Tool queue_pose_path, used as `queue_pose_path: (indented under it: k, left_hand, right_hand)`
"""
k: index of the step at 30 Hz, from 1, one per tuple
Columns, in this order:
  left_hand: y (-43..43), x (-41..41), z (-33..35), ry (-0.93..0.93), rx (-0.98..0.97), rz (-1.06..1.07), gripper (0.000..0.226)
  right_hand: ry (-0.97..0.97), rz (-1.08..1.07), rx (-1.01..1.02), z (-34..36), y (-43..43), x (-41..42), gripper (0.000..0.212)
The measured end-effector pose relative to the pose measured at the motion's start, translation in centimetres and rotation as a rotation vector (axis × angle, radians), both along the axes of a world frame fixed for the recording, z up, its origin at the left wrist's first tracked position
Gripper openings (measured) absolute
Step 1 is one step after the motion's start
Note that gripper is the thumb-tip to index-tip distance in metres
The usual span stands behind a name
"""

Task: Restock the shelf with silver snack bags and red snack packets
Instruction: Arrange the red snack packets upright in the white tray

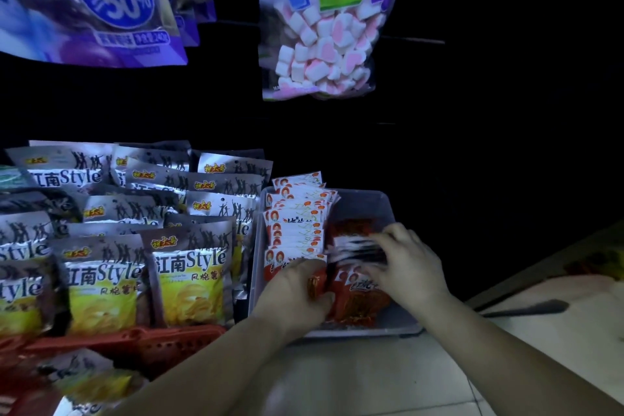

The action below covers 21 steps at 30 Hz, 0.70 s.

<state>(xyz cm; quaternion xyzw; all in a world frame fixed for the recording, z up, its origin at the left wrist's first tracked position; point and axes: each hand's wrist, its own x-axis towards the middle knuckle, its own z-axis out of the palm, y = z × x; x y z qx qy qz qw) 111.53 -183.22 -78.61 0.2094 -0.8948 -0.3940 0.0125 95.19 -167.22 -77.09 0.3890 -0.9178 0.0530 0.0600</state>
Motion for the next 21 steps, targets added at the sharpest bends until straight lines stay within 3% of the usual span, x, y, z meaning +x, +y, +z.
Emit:
queue_pose_path:
  k: [4, 7, 11, 12, 14, 18, 21]
  left_hand:
    - [0.4, -0.4, 0.1, -0.025, 0.005, 0.005, 0.051]
    - [1.0, -1.3, -0.6, -0.071, 0.053, 0.074, 0.036]
    - [2.5, -4.0, -2.1, -0.013, 0.269, 0.155, 0.017]
    - [2.7, -4.6, -2.2, 0.002, 0.315, 0.142, 0.02]
    - [2.6, -6.0, -2.2, -0.002, 0.269, 0.04, 0.048]
    - [0.7, -8.4, -2.7, -0.064, -0.112, -0.108, 0.079]
    - [0.5, -9.8, -3.9, -0.134, -0.189, -0.156, 0.094]
  right_hand:
    - [0.077, 0.025, 0.08, -0.2, 0.2, 0.4, 0.064]
    - [0.102, -0.042, 0.1, 0.5, -0.3, 0.7, 0.05]
    - [-0.108, -0.222, 0.129, 0.4, -1.8, -1.0, 0.042]
    - [-0.13, -0.212, 0.097, 0.0, -2.4, -1.6, 0.037]
    - [-0.205, -0.162, -0.008, -0.8, -3.1, -3.0, 0.023]
    - [-0.439, -0.024, -0.056, -1.3, -3.0, -5.6, 0.056]
    - [-0.328, 0.096, 0.027, -1.9, -1.9, -6.0, 0.073]
